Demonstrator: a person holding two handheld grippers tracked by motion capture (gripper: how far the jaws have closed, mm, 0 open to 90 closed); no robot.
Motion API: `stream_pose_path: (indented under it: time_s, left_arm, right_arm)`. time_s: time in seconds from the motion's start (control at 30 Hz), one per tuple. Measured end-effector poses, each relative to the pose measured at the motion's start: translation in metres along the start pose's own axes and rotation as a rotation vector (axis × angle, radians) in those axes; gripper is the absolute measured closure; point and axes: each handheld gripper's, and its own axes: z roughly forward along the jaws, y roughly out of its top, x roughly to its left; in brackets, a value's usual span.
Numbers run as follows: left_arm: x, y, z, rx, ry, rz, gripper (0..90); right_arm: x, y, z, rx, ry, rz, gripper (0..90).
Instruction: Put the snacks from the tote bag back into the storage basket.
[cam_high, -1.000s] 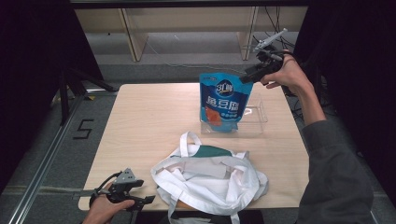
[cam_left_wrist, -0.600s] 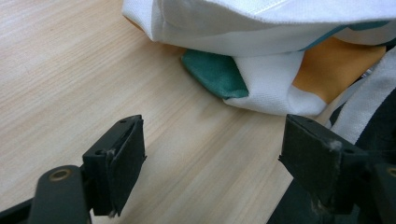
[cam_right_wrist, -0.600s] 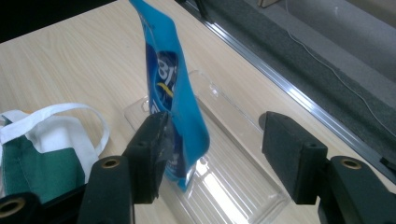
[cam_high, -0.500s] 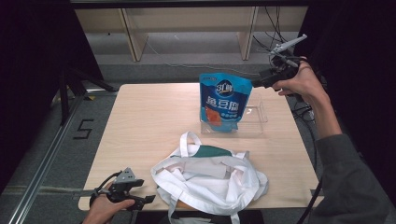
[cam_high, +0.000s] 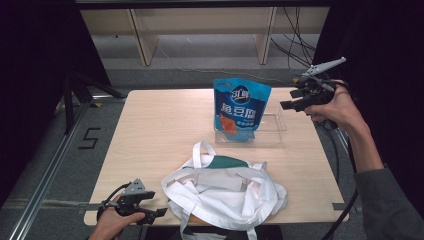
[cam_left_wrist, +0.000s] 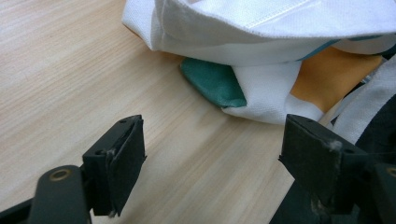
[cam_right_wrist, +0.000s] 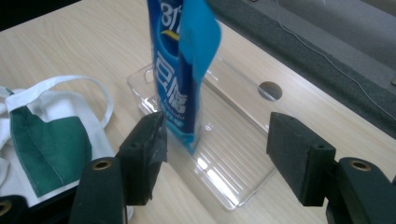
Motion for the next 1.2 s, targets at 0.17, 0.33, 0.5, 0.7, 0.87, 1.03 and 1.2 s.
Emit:
stream_pose_path:
  time_s: [0.17, 0.33, 0.5, 0.7, 0.87, 1.03, 1.2]
  left_arm:
    - [0.0, -0.001, 0.0, -0.004, 0.001, 0.003, 21.0]
    - [0.002, -0.002, 0.0, 0.001, 0.008, 0.013, 21.0]
    - [0.002, -0.001, -0.002, 0.011, 0.016, 0.0, 21.0]
    - [0.0, -0.003, -0.001, -0.004, 0.006, -0.004, 21.0]
    - [0.002, -0.003, -0.003, 0.005, 0.008, 0.002, 21.0]
    - [0.001, -0.003, -0.003, -0.012, 0.013, 0.014, 21.0]
    - [0.0, -0.003, -0.003, -0.015, 0.012, -0.008, 21.0]
  right_arm:
    - [0.013, -0.012, 0.0, 0.005, -0.005, -0.012, 37.7]
    - [0.027, -0.028, 0.005, 0.022, -0.002, -0.017, 36.9]
    - [0.036, -0.043, 0.009, 0.049, 0.013, -0.009, 35.7]
    - [0.047, -0.059, 0.016, 0.02, 0.022, -0.017, 35.1]
    - [0.058, -0.071, 0.017, 0.024, 0.044, -0.013, 34.9]
    - [0.066, -0.081, 0.015, 0.035, 0.053, -0.023, 34.7]
    - [0.075, -0.093, 0.01, 0.027, 0.043, -0.013, 34.2]
